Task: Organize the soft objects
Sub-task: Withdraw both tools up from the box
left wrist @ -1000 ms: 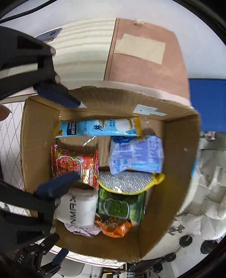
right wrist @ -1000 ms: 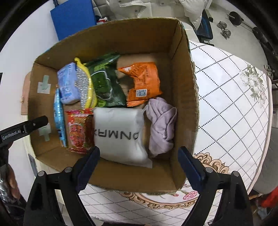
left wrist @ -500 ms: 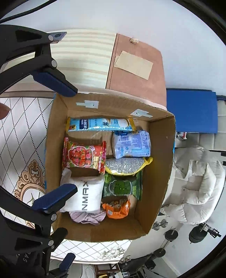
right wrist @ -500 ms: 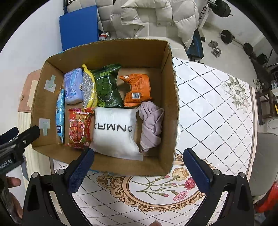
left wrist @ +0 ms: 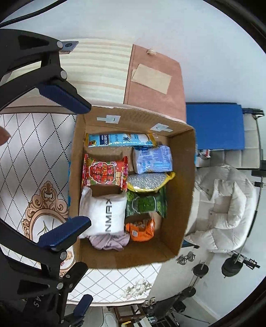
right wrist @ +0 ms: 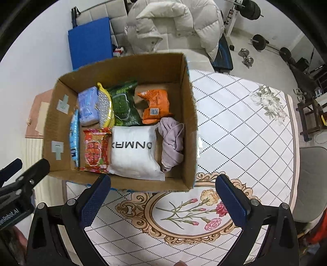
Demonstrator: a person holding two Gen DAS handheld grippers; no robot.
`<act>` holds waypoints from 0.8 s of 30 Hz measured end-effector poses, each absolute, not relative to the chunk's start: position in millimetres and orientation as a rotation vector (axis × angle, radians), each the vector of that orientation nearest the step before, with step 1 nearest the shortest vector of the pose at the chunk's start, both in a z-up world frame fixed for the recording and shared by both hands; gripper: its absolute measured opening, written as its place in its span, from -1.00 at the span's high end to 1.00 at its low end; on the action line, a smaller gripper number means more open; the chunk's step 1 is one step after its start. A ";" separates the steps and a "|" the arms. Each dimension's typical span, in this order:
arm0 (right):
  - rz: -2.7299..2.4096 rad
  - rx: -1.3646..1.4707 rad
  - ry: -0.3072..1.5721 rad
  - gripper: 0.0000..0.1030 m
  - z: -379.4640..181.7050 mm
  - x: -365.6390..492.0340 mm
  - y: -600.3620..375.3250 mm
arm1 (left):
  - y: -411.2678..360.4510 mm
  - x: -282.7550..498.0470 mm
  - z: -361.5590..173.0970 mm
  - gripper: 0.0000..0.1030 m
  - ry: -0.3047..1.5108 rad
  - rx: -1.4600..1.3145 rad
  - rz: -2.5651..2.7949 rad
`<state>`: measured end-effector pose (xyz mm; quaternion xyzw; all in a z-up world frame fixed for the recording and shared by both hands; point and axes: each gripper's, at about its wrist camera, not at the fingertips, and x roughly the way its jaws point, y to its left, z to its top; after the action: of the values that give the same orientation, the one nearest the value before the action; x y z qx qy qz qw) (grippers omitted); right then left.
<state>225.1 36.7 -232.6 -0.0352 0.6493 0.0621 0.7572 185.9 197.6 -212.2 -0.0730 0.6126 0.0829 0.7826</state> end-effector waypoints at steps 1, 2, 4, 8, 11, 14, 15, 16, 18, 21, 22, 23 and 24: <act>0.140 -0.073 1.393 -1.00 -221.5 220.7 34.8 | 193.8 180.9 -202.0 -0.99 1.307 -0.146 0.180; 0.142 -0.075 1.374 -1.00 -211.4 216.5 33.1 | 191.5 177.7 -195.4 -0.99 1.296 -0.141 0.181; 0.143 -0.078 1.335 -1.00 -187.9 206.0 28.8 | 185.3 167.1 -175.3 -0.99 1.260 -0.124 0.180; 0.145 -0.079 1.243 -1.00 -135.6 176.3 17.2 | 174.6 144.0 -136.5 -0.99 1.196 -0.097 0.180; 0.150 -0.090 1.184 -1.00 -101.2 152.6 12.2 | 167.8 126.0 -111.3 -0.99 1.159 -0.084 0.173; 0.155 -0.090 1.137 -1.00 -74.1 132.4 8.0 | 163.3 107.4 -89.4 -0.99 1.124 -0.083 0.179; 0.155 -0.088 1.125 -1.00 -66.7 126.1 5.9 | 162.4 99.8 -80.9 -0.99 1.112 -0.092 0.181; 0.157 -0.085 1.113 -1.00 -57.3 118.3 4.0 | 161.8 95.5 -76.9 -0.99 1.105 -0.097 0.182; 0.164 -0.085 1.091 -1.00 -43.0 107.3 1.1 | 158.9 83.4 -64.4 -0.99 1.088 -0.101 0.182; 0.170 -0.088 1.053 -1.00 -21.0 89.5 -3.7 | 153.4 67.7 -47.6 -0.99 1.064 -0.102 0.167; 0.173 -0.086 1.044 -1.00 -13.3 81.7 -6.0 | 152.3 62.5 -41.3 -0.99 1.052 -0.106 0.166; 0.173 -0.086 1.040 -1.00 -8.4 76.5 -7.9 | 151.8 57.4 -36.1 -0.99 1.043 -0.114 0.165; 0.173 -0.087 1.036 -1.00 -3.3 70.8 -9.7 | 151.7 53.5 -31.7 -0.99 1.035 -0.123 0.161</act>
<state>70.8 -9.7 -3.3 -0.0416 0.4942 0.0828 0.8644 53.5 151.7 -31.7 -0.0586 0.4940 0.0769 0.8641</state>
